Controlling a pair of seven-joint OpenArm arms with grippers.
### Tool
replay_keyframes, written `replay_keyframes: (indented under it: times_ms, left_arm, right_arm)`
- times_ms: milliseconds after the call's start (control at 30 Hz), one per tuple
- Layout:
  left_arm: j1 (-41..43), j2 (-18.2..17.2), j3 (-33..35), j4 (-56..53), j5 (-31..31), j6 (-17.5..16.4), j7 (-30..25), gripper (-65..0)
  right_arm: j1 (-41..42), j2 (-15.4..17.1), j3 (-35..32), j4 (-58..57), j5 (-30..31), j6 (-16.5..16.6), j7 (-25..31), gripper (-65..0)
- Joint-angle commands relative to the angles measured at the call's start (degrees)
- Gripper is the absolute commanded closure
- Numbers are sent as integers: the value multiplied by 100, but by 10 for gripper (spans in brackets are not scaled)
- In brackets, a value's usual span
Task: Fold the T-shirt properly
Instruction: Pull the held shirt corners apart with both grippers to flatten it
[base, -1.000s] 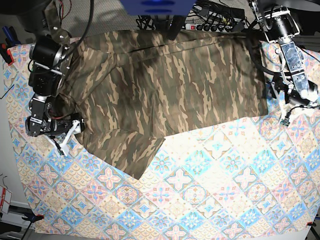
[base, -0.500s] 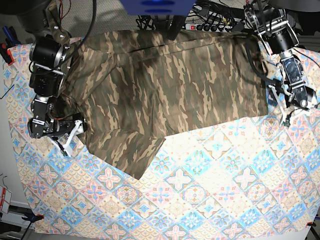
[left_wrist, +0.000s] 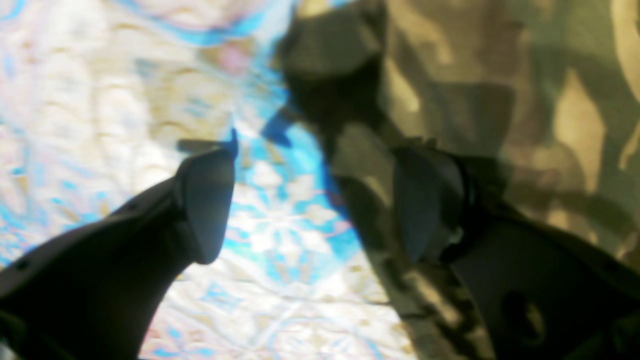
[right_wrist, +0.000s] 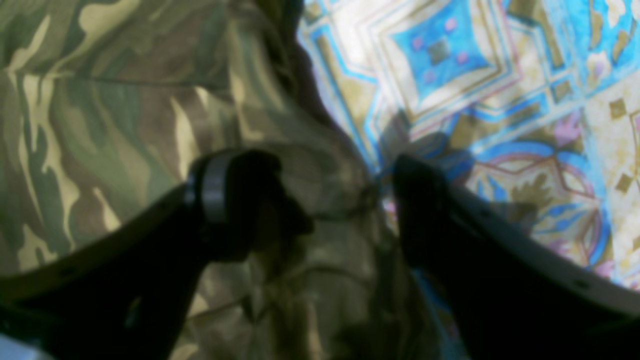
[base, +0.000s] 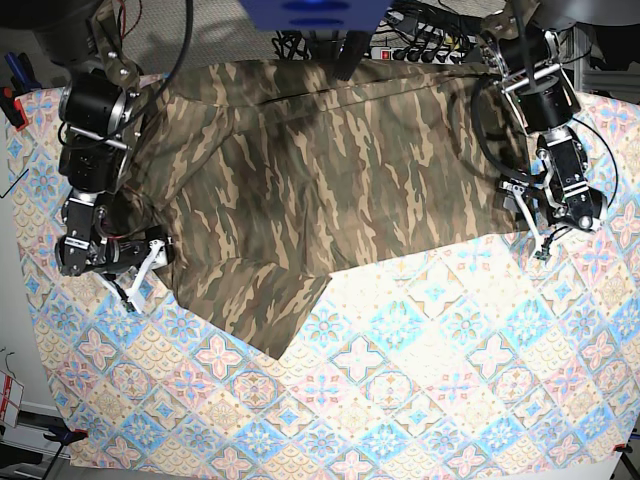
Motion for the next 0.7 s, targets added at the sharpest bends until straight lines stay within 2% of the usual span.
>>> replay_keyframes:
  times_ms: [0,133,333,400,467,533,600,667]
  left_arm:
    - [-88,-2,-1,75,58,29,36,-493]
    - [-35,148,289,57,58,29,10,-493]
    - [0,315,298,-479,58,29,-236,-492]
    - [0,394,307,-778,67,29,-386,-461]
    - [-9,429,307,-1077,67,29,-553,-363]
    - [-18,447,307,-1314,67,29,-676,-225]
    - [-18,473,307,-1499,67,29,-711,-100]
    - [-27,473,307,-1587,67,29,-720,-29]
  right_arm:
    - [110,36,-3,64,30,58,-6,-413]
    - [110,36,-3,64,21,58,-15,-413]
    - [110,36,-3,64,21,58,-15,-413]
    - [110,36,-3,64,21,58,-15,-413]
    - [110,36,-3,64,21,58,-15,-408]
    - [101,36,-3,64,12,58,-15,-368]
    - [101,36,-12,64,12,58,-15,-285]
    - [101,36,-12,64,12,58,-15,-197]
